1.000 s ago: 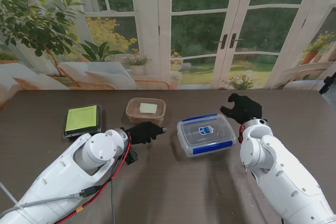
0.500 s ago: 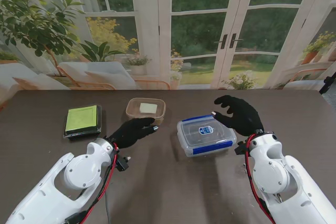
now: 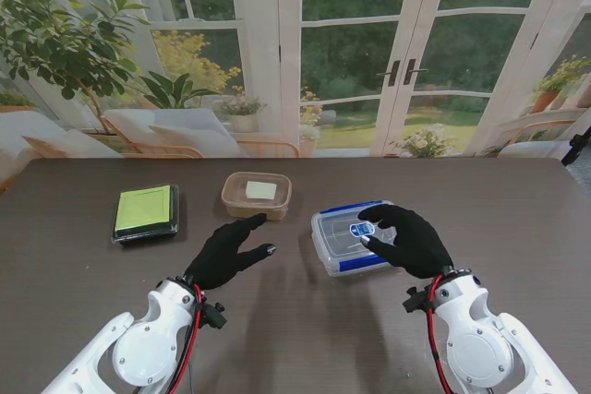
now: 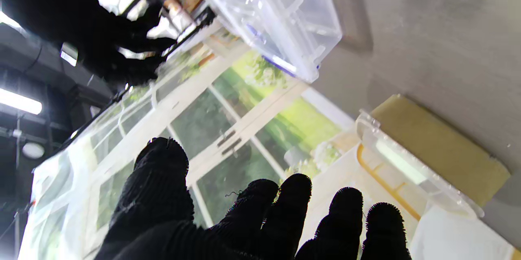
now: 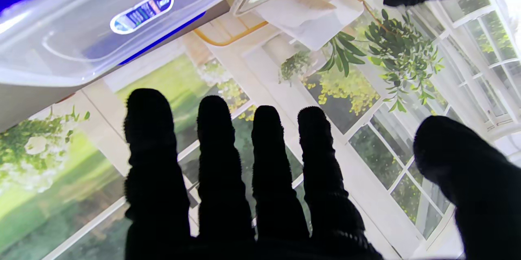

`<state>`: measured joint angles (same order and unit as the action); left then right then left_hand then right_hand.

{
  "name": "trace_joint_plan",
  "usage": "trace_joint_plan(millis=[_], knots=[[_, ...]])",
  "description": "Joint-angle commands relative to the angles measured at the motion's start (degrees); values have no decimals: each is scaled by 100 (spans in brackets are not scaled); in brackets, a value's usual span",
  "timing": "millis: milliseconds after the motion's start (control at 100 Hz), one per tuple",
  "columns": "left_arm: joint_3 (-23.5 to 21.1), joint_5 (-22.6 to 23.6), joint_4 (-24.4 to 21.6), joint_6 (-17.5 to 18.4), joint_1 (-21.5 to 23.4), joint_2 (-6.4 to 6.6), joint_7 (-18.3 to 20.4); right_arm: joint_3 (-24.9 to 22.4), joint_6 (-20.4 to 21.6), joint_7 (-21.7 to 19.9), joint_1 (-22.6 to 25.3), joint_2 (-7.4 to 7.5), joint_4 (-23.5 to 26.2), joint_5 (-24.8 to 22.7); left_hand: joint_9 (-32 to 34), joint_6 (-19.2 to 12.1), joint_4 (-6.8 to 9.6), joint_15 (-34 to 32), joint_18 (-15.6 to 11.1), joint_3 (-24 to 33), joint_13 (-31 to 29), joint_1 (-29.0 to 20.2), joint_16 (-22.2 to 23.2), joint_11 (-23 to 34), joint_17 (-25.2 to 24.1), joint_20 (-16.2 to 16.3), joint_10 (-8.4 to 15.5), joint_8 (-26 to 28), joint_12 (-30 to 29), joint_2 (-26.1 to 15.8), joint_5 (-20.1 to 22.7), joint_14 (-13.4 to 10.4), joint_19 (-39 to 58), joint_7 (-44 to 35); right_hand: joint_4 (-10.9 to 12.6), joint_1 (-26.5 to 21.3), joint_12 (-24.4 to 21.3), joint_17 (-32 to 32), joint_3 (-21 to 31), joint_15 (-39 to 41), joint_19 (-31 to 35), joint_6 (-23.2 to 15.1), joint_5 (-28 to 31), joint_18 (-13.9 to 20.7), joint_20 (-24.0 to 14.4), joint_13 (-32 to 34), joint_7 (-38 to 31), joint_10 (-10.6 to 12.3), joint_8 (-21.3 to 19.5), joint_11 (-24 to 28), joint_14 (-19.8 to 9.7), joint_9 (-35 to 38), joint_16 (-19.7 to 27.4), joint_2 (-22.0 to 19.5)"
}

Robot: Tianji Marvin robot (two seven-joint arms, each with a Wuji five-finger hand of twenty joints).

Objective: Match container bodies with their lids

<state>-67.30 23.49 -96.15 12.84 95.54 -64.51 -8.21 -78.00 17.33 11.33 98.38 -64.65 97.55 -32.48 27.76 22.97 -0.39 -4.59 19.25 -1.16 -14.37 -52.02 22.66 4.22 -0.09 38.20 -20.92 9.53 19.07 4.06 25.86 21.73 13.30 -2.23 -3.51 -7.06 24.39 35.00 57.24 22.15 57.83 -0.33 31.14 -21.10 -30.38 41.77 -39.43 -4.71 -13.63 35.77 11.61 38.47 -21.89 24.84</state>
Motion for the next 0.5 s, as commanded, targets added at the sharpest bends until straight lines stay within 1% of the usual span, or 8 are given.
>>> trace_joint_plan(millis=[0, 150, 210, 490], knots=[[-1, -48, 103, 9, 98, -109, 68, 51, 69, -68, 49, -32, -126, -34, -77, -110, 35, 25, -231, 75, 45, -249, -66, -17, -110, 62, 115, 65, -35, 237, -2, -114, -207, -58, -144, -29, -70, -2197, 378, -83, -167, -206, 202, 200, 103, -176, -25, 222, -67, -76, -165, -197, 59, 202], [-26, -27, 125, 75, 192, -151, -138, 62, 115, 42, 83, -57, -215, 9, -24, -121, 35, 3, -216, 81, 12, -255, -45, 5, -92, 76, 108, 132, 9, 229, 87, -102, -214, -124, -153, -47, -64, -2201, 432, -92, -199, -212, 279, 197, 81, -150, -61, 218, -87, -67, -135, -153, 61, 223], [-30, -27, 118, 81, 212, -152, -146, 69, 135, 113, 97, -73, -239, 29, -26, -113, 35, 3, -222, 83, 13, -258, -40, 1, -98, 80, 115, 146, 18, 221, 80, -101, -221, -121, -155, -76, -64, -2188, 466, -89, -207, -182, 332, 181, 67, -128, -72, 189, -92, -61, -108, -93, 59, 268], [-44, -46, 91, 95, 250, -138, -84, 69, 158, 108, 69, -61, -260, -46, 26, -121, 34, 3, -224, 82, -8, -265, -29, 2, -121, 89, 102, 185, 42, 172, 128, -92, -249, -120, -167, -51, -65, -2212, 470, -116, -262, -194, 324, 180, 25, -128, -42, 184, -91, -90, -113, -66, 63, 227]])
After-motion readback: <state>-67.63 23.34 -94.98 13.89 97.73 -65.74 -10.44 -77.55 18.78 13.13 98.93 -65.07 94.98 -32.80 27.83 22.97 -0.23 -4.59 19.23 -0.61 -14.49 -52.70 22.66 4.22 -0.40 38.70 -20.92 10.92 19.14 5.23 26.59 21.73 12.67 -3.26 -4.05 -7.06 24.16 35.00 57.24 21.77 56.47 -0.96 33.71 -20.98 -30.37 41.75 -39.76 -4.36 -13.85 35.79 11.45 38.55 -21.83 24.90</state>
